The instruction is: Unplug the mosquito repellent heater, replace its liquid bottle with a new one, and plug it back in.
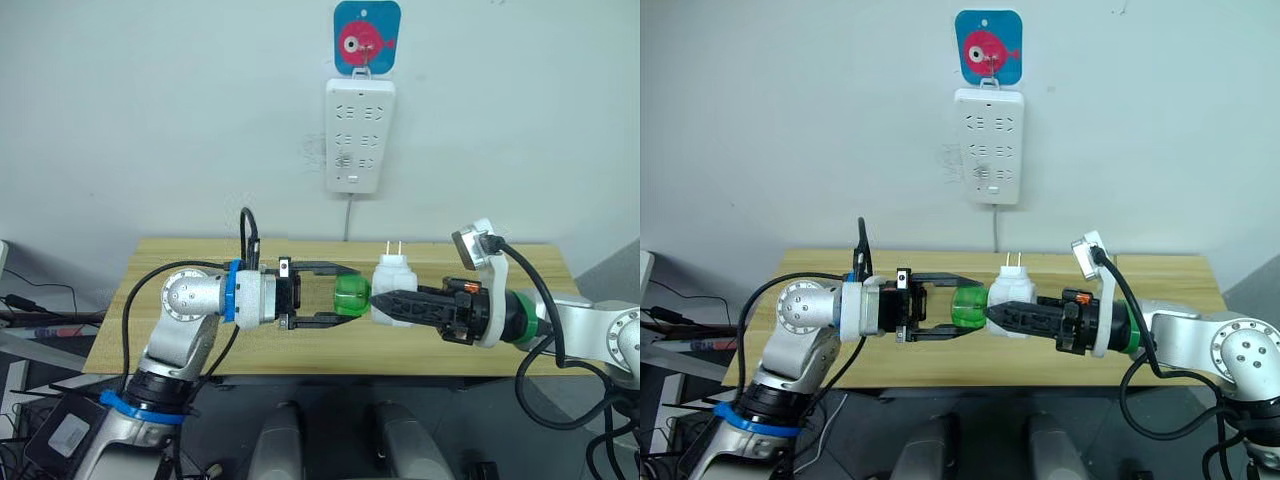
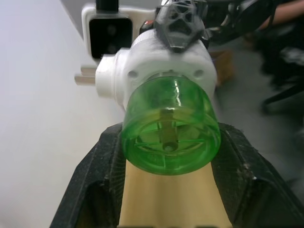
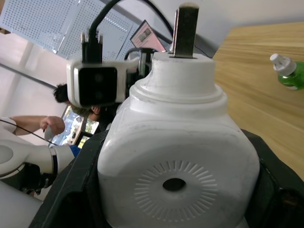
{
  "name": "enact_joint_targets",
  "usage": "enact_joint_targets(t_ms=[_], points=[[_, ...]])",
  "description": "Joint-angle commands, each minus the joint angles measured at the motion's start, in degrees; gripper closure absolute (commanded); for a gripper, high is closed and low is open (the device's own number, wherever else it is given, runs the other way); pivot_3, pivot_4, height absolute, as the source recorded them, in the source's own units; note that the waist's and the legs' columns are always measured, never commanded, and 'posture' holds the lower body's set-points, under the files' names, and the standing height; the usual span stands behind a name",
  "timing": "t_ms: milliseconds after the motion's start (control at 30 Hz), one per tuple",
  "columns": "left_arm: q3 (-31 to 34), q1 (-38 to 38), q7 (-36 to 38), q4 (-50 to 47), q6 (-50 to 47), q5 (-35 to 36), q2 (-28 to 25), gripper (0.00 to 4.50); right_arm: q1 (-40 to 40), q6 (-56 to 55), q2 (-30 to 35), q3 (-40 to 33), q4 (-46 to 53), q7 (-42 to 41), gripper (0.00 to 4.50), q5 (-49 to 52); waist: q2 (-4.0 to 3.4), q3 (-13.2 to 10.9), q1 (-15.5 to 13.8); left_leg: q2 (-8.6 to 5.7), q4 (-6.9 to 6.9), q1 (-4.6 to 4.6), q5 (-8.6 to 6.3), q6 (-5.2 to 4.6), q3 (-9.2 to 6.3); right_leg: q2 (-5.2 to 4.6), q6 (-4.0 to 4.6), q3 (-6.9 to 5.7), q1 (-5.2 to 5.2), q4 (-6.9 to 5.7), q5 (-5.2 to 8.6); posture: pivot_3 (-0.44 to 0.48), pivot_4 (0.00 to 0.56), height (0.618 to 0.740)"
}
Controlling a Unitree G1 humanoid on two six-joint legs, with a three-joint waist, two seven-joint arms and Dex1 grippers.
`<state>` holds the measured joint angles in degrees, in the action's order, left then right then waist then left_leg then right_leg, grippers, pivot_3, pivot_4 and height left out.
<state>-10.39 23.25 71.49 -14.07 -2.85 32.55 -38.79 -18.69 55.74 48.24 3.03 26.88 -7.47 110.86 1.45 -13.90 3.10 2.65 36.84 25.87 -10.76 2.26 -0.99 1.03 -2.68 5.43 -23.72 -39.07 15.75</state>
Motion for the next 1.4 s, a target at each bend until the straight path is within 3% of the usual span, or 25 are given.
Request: enact_joint_targets(t_ms=[33, 167, 433, 467, 500, 633, 700, 833, 1100, 1233, 1367, 1400], points=[[1.05, 4.65, -4.39, -1.89, -39.96, 20.21, -10.91, 2.3, -0.4, -0.07, 0.66, -1.75, 1.31, -1.52, 1.43, 0.43, -0.01, -0.01, 0.08, 0.02, -0.01, -0.01, 0.0, 0.0, -0.04, 0.02, -0.01, -0.02, 0.01, 0.0, 0.01, -0.024, 0.217, 0.74], [1.48, 9.94, -1.86, 4.82, -59.4, 30.43, -15.21, 2.3, -0.63, 0.14, 0.86, -1.17, 1.39, -2.22, 1.43, 0.0, -0.02, -0.01, 0.21, -0.06, 0.0, -0.01, 0.0, 0.0, -0.12, 0.01, -0.02, -0.12, 0.04, 0.03, 0.03, -0.024, 0.221, 0.74], [3.01, 6.96, -5.71, 0.04, -52.73, 24.36, -11.92, 2.3, -0.56, -0.04, 1.5, -0.8, 1.65, -2.65, 1.43, 0.1, -0.01, -0.02, 0.03, -0.04, -0.01, -0.01, 0.0, 0.0, -0.12, 0.01, 0.03, -0.12, 0.04, 0.03, 0.05, -0.017, 0.224, 0.74], [2.54, 6.24, -5.38, -0.88, -50.73, 22.65, -12.11, 2.3, -0.56, -0.06, 1.52, -0.8, 1.63, -2.67, 1.43, 0.1, -0.01, -0.01, 0.0, -0.05, -0.01, -0.01, 0.0, 0.0, -0.12, 0.01, 0.03, -0.13, 0.03, 0.03, 0.05, -0.016, 0.223, 0.74], [2.08, 4.62, -4.35, -2.18, -45.94, 19.4, -12.06, 1.55, -0.61, -0.09, 1.48, -0.77, 1.51, -2.65, 1.43, 0.12, -0.02, -0.01, -0.04, -0.05, -0.02, -0.01, 0.0, 0.0, -0.11, 0.01, 0.04, -0.12, 0.03, 0.03, 0.05, -0.015, 0.223, 0.74], [3.2, -3.15, -0.88, -2.1, -15.77, 3.2, -6.5, 0.27, -0.69, -0.16, 1.09, -0.8, 1.23, -2.49, 1.43, 0.29, -0.04, 0.0, -0.13, -0.04, -0.1, -0.08, 0.0, 0.0, 0.06, -0.03, 0.11, 0.02, 0.0, 0.04, 0.06, -0.014, 0.224, 0.74], [4.51, -5.65, 1.43, -0.02, -0.51, -2.37, -2.65, 0.0, -0.6, -0.17, 0.93, -0.86, 1.39, -2.3, 1.43, 0.41, -0.02, -0.01, -0.68, 0.0, -0.14, -0.04, 0.0, 0.0, 0.07, -0.11, 0.29, -0.01, -0.03, 0.05, 0.01, -0.014, 0.226, 0.74], [7.02, -7.65, 2.07, 3.31, 18.96, -6.99, 4.25, 0.0, -0.51, -0.17, 0.65, -0.88, 1.53, -2.13, 1.43, 0.39, -0.02, -0.01, -1.3, 0.01, -0.13, -0.02, 0.0, 0.0, 0.17, -0.17, 0.36, 0.09, -0.04, 0.09, -0.04, -0.016, 0.228, 0.74], [4.82, -5.0, 0.88, 4.11, 24.8, -8.48, 8.94, 0.0, -0.67, -0.21, 0.39, -0.63, 1.61, -1.9, 1.43, 0.44, -0.02, -0.01, -1.3, -0.02, 0.01, 0.0, 0.0, 0.0, 0.16, -0.13, 0.09, 0.08, 0.0, 0.07, 0.01, -0.019, 0.228, 0.74], [4.24, -4.67, 0.53, 3.37, 23.61, -7.72, 9.3, 0.85, -0.81, -0.27, 0.25, -0.57, 1.65, -1.67, 1.43, 0.68, -0.02, -0.01, -1.24, -0.04, 0.0, 0.0, 0.0, 0.0, 0.15, -0.11, 0.04, 0.08, 0.01, 0.07, 0.02, -0.02, 0.229, 0.74], [4.03, -4.84, 1.74, 2.14, 22.54, -6.56, 7.9, 2.14, -0.85, -0.51, 0.15, -0.49, 1.76, -1.48, 1.43, 0.65, -0.02, -0.01, -1.17, -0.04, -0.01, -0.02, 0.0, 0.0, 0.14, -0.05, 0.04, 0.07, 0.0, 0.06, 0.02, -0.018, 0.228, 0.74], [4.1, -4.77, 1.82, 1.69, 21.91, -6.19, 7.55, 2.23, -0.83, -0.55, 0.13, -0.48, 1.8, -1.47, 1.43, 0.62, -0.02, -0.01, -1.17, -0.04, -0.01, -0.02, 0.0, 0.0, 0.13, -0.05, 0.04, 0.06, 0.0, 0.06, 0.03, -0.018, 0.229, 0.74]])
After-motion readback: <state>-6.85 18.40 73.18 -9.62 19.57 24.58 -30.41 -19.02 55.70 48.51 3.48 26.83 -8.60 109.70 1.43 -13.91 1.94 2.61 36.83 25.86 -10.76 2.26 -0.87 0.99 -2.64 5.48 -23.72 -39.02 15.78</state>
